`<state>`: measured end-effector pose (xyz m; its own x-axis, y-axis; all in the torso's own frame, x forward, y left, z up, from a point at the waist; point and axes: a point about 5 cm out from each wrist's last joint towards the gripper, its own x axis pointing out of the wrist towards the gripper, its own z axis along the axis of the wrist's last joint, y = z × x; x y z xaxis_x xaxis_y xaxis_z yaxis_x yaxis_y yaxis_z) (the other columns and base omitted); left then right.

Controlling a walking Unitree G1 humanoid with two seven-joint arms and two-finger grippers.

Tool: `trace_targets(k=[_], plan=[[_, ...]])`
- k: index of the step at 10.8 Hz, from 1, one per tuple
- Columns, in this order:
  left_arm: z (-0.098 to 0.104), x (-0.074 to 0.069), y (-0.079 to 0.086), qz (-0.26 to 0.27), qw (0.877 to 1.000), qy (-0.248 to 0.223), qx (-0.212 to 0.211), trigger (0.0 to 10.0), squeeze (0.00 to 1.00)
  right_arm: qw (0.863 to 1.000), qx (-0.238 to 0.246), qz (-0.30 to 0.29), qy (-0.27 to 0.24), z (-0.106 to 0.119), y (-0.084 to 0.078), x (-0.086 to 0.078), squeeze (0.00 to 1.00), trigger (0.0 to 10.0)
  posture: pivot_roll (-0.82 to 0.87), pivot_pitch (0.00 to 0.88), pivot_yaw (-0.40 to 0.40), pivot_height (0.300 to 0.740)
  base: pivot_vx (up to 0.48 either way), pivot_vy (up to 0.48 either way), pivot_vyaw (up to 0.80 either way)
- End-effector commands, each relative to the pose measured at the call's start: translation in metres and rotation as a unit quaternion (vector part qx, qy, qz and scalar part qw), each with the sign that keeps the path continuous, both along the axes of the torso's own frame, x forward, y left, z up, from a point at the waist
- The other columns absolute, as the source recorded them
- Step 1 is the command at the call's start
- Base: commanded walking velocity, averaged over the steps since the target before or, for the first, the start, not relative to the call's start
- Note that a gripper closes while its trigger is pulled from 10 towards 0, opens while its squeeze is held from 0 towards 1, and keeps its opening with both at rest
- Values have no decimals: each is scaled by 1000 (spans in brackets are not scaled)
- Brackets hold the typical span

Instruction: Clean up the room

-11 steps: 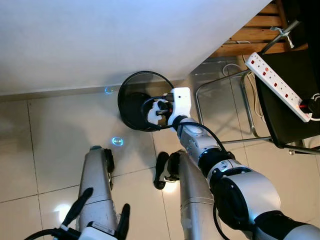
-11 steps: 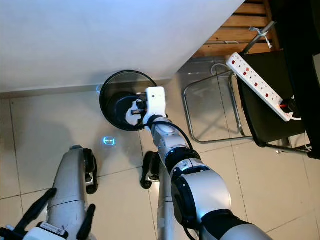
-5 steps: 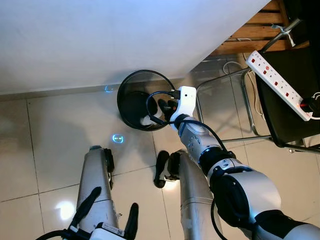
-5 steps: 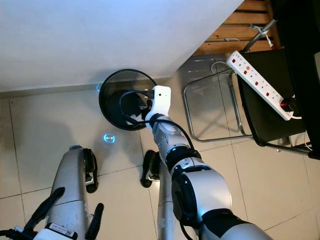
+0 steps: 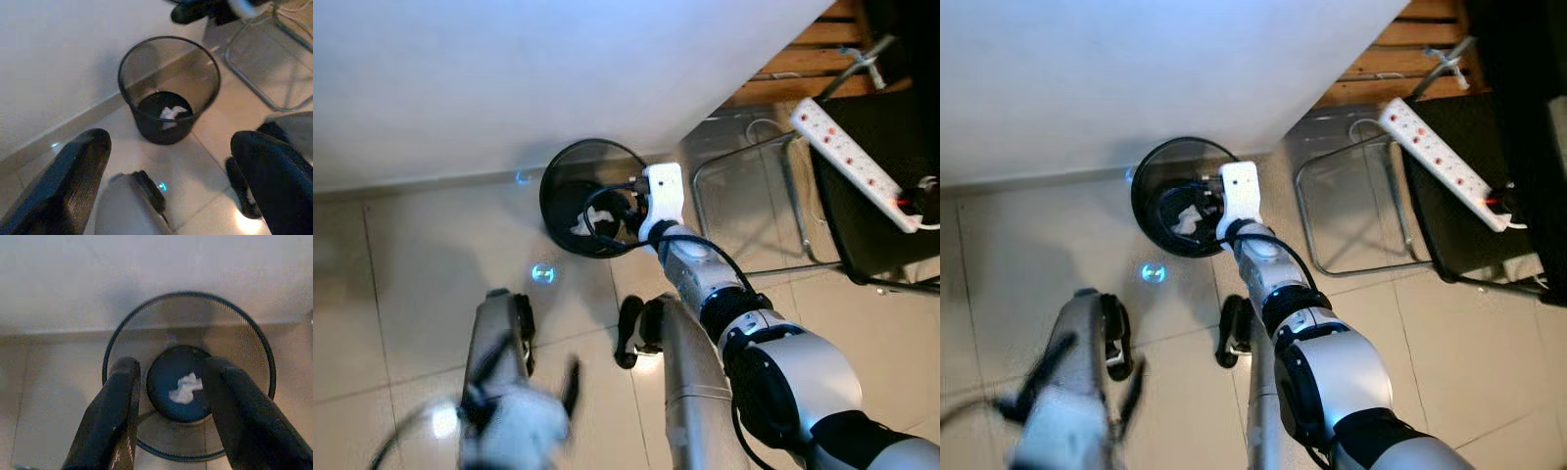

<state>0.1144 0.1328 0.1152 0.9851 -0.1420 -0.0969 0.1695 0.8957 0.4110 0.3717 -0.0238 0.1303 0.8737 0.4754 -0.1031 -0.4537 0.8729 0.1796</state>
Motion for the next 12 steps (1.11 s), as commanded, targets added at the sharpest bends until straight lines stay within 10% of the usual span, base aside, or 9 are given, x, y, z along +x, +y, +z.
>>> trace_targets(k=[1,5,8,12], plan=[[-15,-2,1,6,1000,28,-5,10000,0,999,37,36,15,-8,29,-15,0,10000,242,534,-310,640,0,0,0],[-38,58,9,-19,999,-9,28,10000,0,998,11,4,-58,0,-19,-2,0,10000,190,317,-283,640,0,0,0],[-42,102,14,19,1000,-17,-13,10000,0,985,-9,-50,-162,17,-72,-4,0,10000,175,145,-218,640,0,0,0],[-16,145,27,124,982,-70,-122,10000,0,964,-33,-219,-147,-16,-147,-34,0,10000,150,33,-133,640,0,0,0]])
